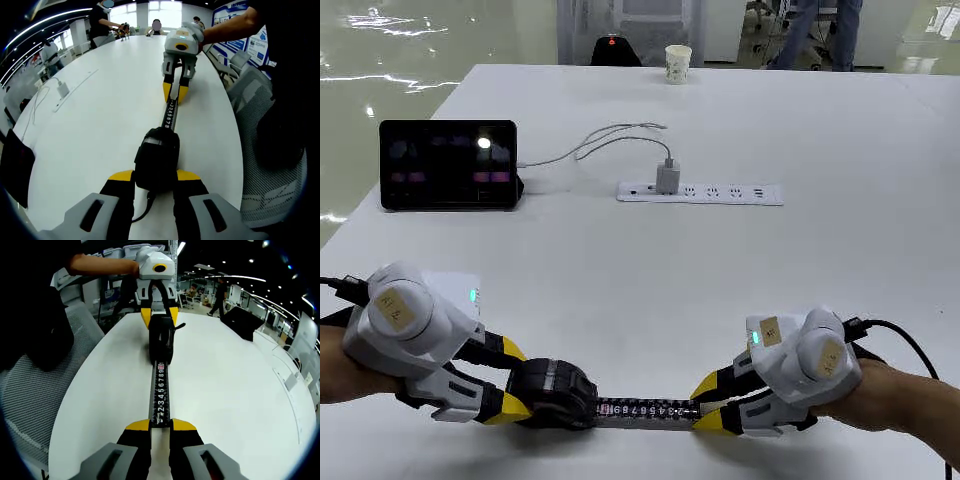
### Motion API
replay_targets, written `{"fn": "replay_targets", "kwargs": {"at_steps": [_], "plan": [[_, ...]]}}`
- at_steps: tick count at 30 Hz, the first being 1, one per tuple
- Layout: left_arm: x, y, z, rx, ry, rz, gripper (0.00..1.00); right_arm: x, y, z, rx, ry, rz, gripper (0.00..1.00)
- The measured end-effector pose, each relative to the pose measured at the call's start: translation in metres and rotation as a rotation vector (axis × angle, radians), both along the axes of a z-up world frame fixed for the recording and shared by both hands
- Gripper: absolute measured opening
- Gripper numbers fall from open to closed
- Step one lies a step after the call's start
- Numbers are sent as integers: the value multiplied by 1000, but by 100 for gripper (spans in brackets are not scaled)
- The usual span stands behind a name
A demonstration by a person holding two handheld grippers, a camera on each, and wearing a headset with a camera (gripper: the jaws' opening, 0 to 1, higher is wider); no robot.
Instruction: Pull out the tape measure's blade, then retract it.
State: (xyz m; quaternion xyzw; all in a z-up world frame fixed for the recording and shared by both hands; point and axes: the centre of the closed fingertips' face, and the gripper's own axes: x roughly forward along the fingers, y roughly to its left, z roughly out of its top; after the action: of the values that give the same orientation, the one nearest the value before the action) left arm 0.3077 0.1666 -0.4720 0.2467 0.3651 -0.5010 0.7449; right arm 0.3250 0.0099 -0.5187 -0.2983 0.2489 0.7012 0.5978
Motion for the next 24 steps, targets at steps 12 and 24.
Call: {"fn": "replay_targets", "kwargs": {"at_steps": [12, 24], "plan": [[0, 0, 0, 2, 1, 2, 24, 2, -14, 0, -12, 1, -7, 9], [1, 0, 0, 1, 5, 20, 24, 7, -25, 0, -26, -10, -10, 9]]}}
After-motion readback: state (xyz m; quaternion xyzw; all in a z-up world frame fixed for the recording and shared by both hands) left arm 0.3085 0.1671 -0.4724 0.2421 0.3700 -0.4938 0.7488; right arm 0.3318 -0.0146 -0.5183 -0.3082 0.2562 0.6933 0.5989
